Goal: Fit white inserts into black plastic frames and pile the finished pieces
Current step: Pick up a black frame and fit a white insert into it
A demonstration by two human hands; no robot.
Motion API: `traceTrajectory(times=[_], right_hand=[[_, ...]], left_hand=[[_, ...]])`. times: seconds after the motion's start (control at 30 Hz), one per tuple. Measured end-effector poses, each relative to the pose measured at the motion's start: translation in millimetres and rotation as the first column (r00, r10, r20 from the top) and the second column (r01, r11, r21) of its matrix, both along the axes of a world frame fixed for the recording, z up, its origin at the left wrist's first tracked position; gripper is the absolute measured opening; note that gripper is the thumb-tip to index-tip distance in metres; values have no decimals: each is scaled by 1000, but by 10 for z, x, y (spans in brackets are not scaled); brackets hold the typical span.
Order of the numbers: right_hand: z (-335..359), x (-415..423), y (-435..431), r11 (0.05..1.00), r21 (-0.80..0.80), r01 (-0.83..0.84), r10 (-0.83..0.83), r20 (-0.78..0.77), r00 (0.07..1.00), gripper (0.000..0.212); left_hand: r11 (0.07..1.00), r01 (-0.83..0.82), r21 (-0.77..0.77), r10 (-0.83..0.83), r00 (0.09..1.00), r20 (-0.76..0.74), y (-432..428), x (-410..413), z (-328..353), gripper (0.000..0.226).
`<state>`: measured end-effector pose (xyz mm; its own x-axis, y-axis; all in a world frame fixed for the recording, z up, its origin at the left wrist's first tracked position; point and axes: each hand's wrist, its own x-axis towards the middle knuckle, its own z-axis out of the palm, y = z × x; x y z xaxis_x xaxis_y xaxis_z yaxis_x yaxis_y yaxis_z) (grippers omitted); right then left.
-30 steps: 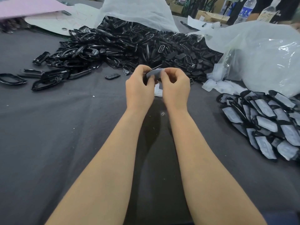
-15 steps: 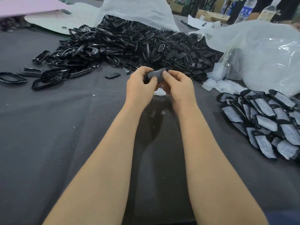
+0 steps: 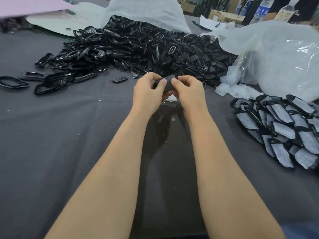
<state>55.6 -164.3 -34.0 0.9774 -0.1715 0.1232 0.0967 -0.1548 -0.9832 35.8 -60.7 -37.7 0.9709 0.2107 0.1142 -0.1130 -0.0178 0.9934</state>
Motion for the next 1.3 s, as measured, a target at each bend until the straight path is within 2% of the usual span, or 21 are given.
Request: traceTrajectory(times=[0.13,0.37,0.67,0.8,0.93,1.07,1.17,1.3], right_hand=[[4,-17,16,999,45,-20,20,11,1000,6],[0,-3,-7,994,99,-36,35,13,999,15],[20,-16,60,997,73,-2,0,25,1000,15],[26,-31,81,999,44,6,-6,22,1000,9],[22,-30,90,995,75,67,-67,0,998,13],[11,-5,85,990,94,105,-105,-6,995,11],[-5,-14,79,995,85,50,-51,7,999,11],[-24,-22,82,998,56,10,-10,10,1000,15]], left_hand=[[1000,19,-1,-19,1000,-20,-5,12,0,16],[985,32,-170,-42,997,-58,-13,11,7,14],[974,13,-224,-33,996,-84,-10,7,6,15],[978,-11,-208,-11,994,-105,-18,8,19,14],[983,-15,-183,-5,994,-106,-33,3,24,17],[975,11,-223,-34,995,-97,-50,-4,32,21],[973,6,-229,-26,996,-88,-43,2,18,24],[989,-13,-149,3,998,-70,-38,12,-4,20]])
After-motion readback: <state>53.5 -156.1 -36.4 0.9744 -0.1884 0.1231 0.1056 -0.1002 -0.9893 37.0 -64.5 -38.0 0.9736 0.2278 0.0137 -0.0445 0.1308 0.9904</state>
